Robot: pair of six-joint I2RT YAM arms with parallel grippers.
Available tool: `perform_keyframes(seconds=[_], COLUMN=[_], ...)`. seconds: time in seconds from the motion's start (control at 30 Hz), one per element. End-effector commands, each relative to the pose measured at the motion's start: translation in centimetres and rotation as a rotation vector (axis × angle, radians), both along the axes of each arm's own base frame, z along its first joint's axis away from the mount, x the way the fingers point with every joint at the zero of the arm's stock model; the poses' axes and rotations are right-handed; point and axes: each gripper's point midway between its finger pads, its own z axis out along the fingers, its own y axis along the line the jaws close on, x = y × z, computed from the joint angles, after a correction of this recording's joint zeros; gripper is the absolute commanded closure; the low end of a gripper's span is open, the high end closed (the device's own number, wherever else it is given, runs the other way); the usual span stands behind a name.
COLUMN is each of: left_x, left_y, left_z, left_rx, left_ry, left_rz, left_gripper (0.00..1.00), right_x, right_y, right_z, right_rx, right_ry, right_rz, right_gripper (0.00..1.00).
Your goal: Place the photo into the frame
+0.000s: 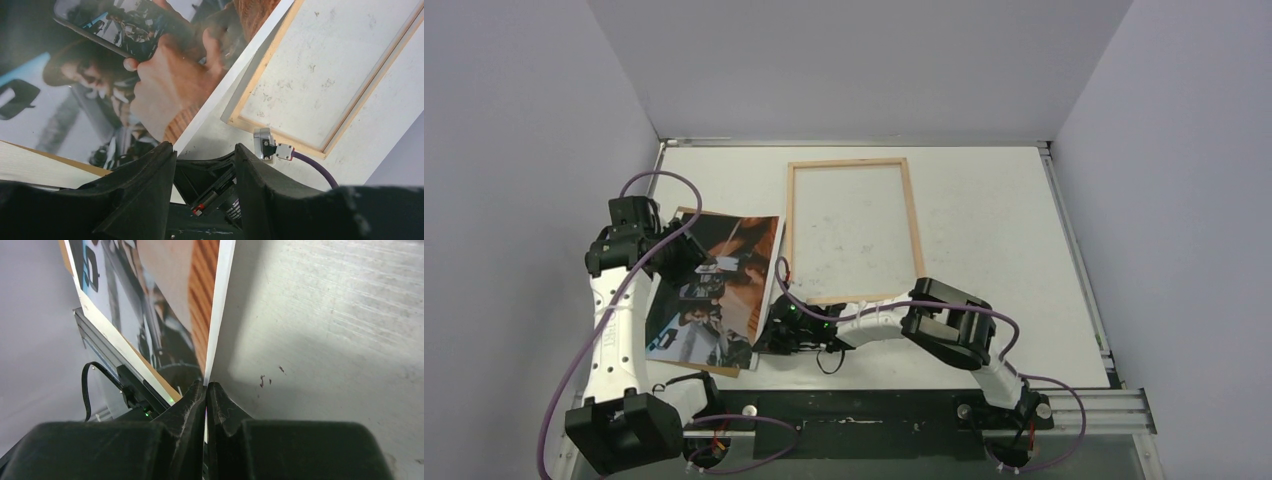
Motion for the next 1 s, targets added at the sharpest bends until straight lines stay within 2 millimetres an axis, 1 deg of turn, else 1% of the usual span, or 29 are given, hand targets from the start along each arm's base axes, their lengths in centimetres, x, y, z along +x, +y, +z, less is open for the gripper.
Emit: perform_keyframes(seconds=[0.0, 0.07, 0.1, 0.2, 0.3, 0.33, 0.4, 0.47, 0.6, 0.73, 0.83, 0.97], left_x=[0.9, 1.1, 1.3, 2.2, 3.5, 4.0, 4.9, 5.6, 7.5, 9.1, 10.0, 11.2], left_y=[-1.0, -1.4, -1.7, -2.7, -4.1, -4.6, -5.1, -5.9, -6.7, -8.0, -8.1, -7.9], left_z=[0.2, 0.0, -0.1, 0.0, 0.3, 0.4, 0.3, 0.3, 0.5, 1.5, 1.8, 0.9], left_rx=[-0.042, -0.056, -0.057, -0.032, -0.006, -0.002, 0.007, 0.015, 0.037, 0.060, 0.087, 0.152], left_ry=[-0.033, -0.025, -0.025, -0.031, -0.047, -0.053, -0.046, -0.049, -0.085, -0.171, -0.205, -0.141], left_rz=[-0.056, -0.073, -0.085, -0.135, -0.190, -0.209, -0.221, -0.250, -0.292, -0.361, -0.372, -0.405], left_gripper=[0.53, 0.49, 0.47, 0.35, 0.23, 0.21, 0.18, 0.16, 0.13, 0.09, 0.07, 0.08], right_x=[0.9, 0.9, 1.0, 1.0, 1.2, 1.5, 1.7, 1.7, 1.4, 1.6, 1.8, 1.9], right_y=[0.3, 0.2, 0.2, -0.4, -1.2, -1.7, -2.4, -2.9, -3.3, -3.4, -3.6, -3.9], right_z=[4.5, 5.2, 5.9, 7.0, 7.6, 8.1, 8.3, 8.7, 9.4, 9.9, 10.4, 10.5], right_rx=[0.033, 0.006, -0.005, -0.073, -0.130, -0.148, -0.173, -0.192, -0.225, -0.241, -0.259, -0.314], right_ry=[-0.076, -0.134, -0.169, -0.260, -0.301, -0.326, -0.356, -0.383, -0.435, -0.457, -0.477, -0.504], right_rz=[0.007, 0.037, 0.051, 0.102, 0.129, 0.117, 0.121, 0.132, 0.169, 0.186, 0.196, 0.220], right_gripper=[0.98, 1.00, 1.00, 1.00, 1.00, 1.00, 1.00, 1.00, 1.00, 1.00, 1.00, 1.00])
